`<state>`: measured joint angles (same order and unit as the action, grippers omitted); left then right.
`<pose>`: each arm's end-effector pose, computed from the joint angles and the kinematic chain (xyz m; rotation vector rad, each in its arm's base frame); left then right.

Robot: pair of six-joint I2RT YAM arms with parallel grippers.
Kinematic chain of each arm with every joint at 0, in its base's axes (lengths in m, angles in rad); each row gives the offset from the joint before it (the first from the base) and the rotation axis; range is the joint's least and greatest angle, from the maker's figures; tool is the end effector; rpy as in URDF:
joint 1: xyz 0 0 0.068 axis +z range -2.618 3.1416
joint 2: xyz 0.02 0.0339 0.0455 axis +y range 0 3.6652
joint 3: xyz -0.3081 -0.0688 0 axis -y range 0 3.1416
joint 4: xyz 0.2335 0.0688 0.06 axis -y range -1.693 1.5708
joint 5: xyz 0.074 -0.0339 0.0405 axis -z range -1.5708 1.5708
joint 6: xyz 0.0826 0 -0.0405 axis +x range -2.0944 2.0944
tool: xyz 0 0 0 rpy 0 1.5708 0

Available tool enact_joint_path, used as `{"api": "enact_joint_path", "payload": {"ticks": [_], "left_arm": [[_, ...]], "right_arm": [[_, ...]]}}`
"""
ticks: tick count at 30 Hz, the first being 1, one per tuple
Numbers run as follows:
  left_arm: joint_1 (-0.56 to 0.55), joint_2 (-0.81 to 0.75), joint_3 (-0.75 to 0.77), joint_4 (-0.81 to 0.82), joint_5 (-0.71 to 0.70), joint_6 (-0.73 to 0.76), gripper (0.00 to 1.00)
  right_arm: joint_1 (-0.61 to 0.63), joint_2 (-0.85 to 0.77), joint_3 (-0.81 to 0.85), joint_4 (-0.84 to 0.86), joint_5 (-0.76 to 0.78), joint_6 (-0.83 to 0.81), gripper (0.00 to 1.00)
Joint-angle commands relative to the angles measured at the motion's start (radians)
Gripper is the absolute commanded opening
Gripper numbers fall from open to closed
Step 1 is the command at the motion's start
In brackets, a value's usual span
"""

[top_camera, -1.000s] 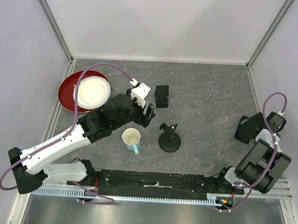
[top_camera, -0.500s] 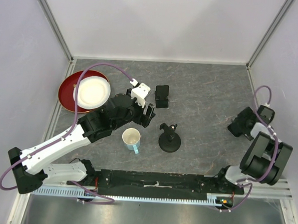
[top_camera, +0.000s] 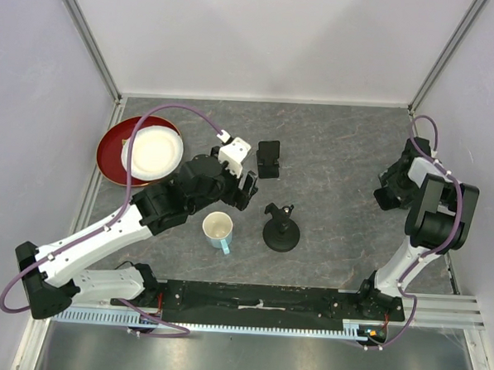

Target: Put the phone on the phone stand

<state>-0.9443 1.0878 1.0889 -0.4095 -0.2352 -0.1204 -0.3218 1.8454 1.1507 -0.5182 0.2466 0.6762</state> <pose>0.1633 -0.1928 0.3853 0.6554 1.8857 -0.4610 0.3497 -0.1378 0.1623 1.3636 2.3738 -0.2466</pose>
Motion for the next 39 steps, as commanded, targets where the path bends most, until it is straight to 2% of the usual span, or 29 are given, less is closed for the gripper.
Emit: {"api": "enact_joint_path", "payload": {"ticks": [1,6,10,16,19,22,23,25,26,31,35,39], "left_arm": [[-0.002,0.02,0.003,0.031,-0.026,0.018,0.81],[-0.002,0.03,0.005,0.028,-0.036,0.021,0.8],[-0.002,0.03,0.005,0.026,-0.046,0.024,0.8],[-0.002,0.037,0.006,0.026,-0.052,0.027,0.8],[-0.002,0.035,0.006,0.024,-0.053,0.027,0.8],[-0.002,0.04,0.006,0.025,-0.055,0.027,0.8],[-0.002,0.04,0.006,0.023,-0.056,0.027,0.8],[-0.002,0.043,0.006,0.024,-0.056,0.027,0.8],[-0.001,0.044,0.006,0.024,-0.056,0.027,0.8],[-0.002,0.044,0.006,0.021,-0.056,0.027,0.8],[-0.002,0.04,0.008,0.021,-0.052,0.024,0.8],[-0.002,0.038,0.008,0.021,-0.052,0.024,0.8]], "right_arm": [[-0.01,0.121,-0.071,-0.111,-0.029,0.132,0.98],[-0.013,0.127,-0.03,-0.151,-0.012,0.177,0.98],[-0.028,0.163,-0.026,-0.121,-0.119,0.151,0.97],[-0.028,0.15,-0.026,-0.115,-0.138,0.1,0.83],[-0.031,0.158,-0.02,-0.118,-0.161,0.091,0.69],[-0.034,0.173,-0.016,-0.121,-0.17,0.082,0.5],[-0.034,0.178,-0.013,-0.132,-0.171,0.08,0.29],[-0.036,0.183,-0.012,-0.137,-0.187,0.065,0.07],[-0.036,0.181,-0.011,-0.135,-0.187,0.043,0.0],[-0.031,0.094,-0.101,-0.054,-0.153,-0.029,0.0],[-0.03,-0.101,-0.253,0.139,-0.239,-0.121,0.0],[-0.014,-0.186,-0.264,0.147,-0.185,-0.154,0.0]]}}
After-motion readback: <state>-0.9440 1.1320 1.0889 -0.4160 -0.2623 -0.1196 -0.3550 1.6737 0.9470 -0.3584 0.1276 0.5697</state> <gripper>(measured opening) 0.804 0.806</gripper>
